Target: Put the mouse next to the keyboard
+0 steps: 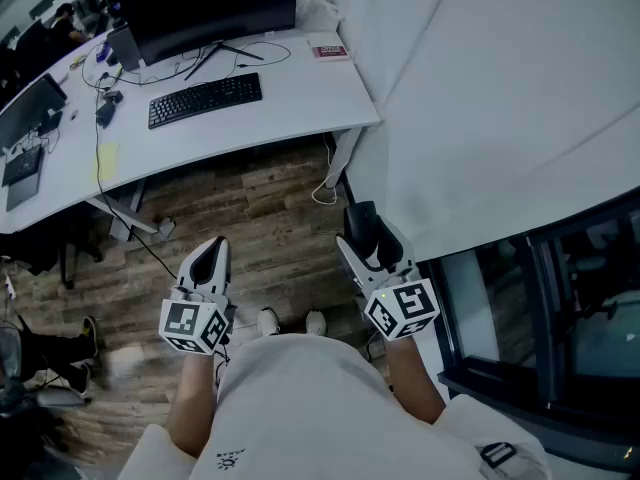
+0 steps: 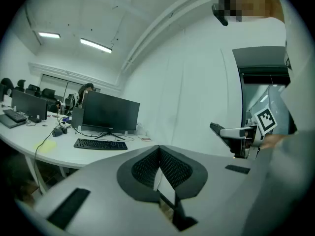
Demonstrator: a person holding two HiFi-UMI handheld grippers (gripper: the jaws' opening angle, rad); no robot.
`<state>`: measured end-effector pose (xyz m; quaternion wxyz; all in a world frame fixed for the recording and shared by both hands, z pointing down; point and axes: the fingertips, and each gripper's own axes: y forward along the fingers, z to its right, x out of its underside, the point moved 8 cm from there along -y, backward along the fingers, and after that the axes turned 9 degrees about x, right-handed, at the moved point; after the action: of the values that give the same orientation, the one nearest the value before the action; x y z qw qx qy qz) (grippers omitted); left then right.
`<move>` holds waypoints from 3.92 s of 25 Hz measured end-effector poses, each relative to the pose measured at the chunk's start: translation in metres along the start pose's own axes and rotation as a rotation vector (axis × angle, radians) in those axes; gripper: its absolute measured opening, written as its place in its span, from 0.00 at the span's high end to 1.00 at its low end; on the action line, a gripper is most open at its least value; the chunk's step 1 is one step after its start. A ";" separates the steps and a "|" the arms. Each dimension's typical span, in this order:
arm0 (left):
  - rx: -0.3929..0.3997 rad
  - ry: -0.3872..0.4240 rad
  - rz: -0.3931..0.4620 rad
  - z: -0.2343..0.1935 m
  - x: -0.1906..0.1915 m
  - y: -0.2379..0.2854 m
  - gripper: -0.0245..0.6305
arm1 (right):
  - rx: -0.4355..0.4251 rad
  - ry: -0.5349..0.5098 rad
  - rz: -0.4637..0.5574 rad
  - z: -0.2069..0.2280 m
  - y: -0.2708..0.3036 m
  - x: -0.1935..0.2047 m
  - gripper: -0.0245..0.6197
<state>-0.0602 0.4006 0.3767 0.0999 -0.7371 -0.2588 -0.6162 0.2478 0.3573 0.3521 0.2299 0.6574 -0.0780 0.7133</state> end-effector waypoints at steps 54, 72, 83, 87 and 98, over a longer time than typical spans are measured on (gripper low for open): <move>0.100 -0.003 0.040 -0.071 0.005 -0.067 0.95 | 0.044 -0.022 0.017 -0.109 0.008 0.004 0.46; 0.115 -0.011 0.039 -0.084 0.003 -0.061 0.95 | 0.049 -0.026 0.002 -0.116 0.022 0.003 0.46; 0.115 -0.002 0.025 -0.089 -0.003 -0.041 0.95 | 0.038 -0.018 0.005 -0.106 0.041 -0.003 0.46; 0.113 0.000 0.025 -0.089 -0.004 -0.031 0.95 | 0.035 -0.017 0.005 -0.097 0.049 -0.003 0.46; 0.108 0.007 0.022 -0.093 -0.010 -0.004 0.95 | 0.017 -0.021 0.001 -0.080 0.071 -0.007 0.46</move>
<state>-0.1436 0.3581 0.3870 0.1471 -0.7312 -0.2831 -0.6029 0.1456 0.3260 0.3486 0.2232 0.6666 -0.0746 0.7073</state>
